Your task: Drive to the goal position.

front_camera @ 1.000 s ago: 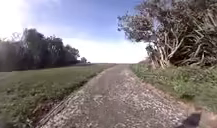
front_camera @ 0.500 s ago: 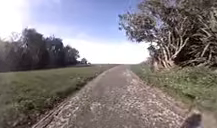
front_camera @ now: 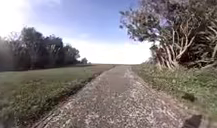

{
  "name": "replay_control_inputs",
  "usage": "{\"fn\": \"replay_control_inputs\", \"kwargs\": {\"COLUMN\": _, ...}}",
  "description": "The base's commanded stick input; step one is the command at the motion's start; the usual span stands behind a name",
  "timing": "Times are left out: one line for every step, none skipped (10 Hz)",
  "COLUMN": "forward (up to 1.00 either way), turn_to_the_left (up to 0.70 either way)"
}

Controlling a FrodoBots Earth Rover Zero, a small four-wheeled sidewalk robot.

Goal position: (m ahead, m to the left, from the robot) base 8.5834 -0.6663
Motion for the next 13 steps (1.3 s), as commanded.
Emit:
{"fn": "replay_control_inputs", "kwargs": {"forward": 0.7, "turn_to_the_left": 0.0}}
{"fn": "replay_control_inputs", "kwargs": {"forward": 0.7, "turn_to_the_left": 0.0}}
{"fn": "replay_control_inputs", "kwargs": {"forward": 0.7, "turn_to_the_left": 0.0}}
{"fn": "replay_control_inputs", "kwargs": {"forward": 0.7, "turn_to_the_left": 0.0}}
{"fn": "replay_control_inputs", "kwargs": {"forward": 0.7, "turn_to_the_left": 0.0}}
{"fn": "replay_control_inputs", "kwargs": {"forward": 0.7, "turn_to_the_left": 0.0}}
{"fn": "replay_control_inputs", "kwargs": {"forward": 0.7, "turn_to_the_left": 0.0}}
{"fn": "replay_control_inputs", "kwargs": {"forward": 0.7, "turn_to_the_left": 0.0}}
{"fn": "replay_control_inputs", "kwargs": {"forward": 0.7, "turn_to_the_left": 0.0}}
{"fn": "replay_control_inputs", "kwargs": {"forward": 0.7, "turn_to_the_left": -0.03}}
{"fn": "replay_control_inputs", "kwargs": {"forward": 0.7, "turn_to_the_left": -0.02}}
{"fn": "replay_control_inputs", "kwargs": {"forward": 0.7, "turn_to_the_left": -0.02}}
{"fn": "replay_control_inputs", "kwargs": {"forward": 0.7, "turn_to_the_left": -0.03}}
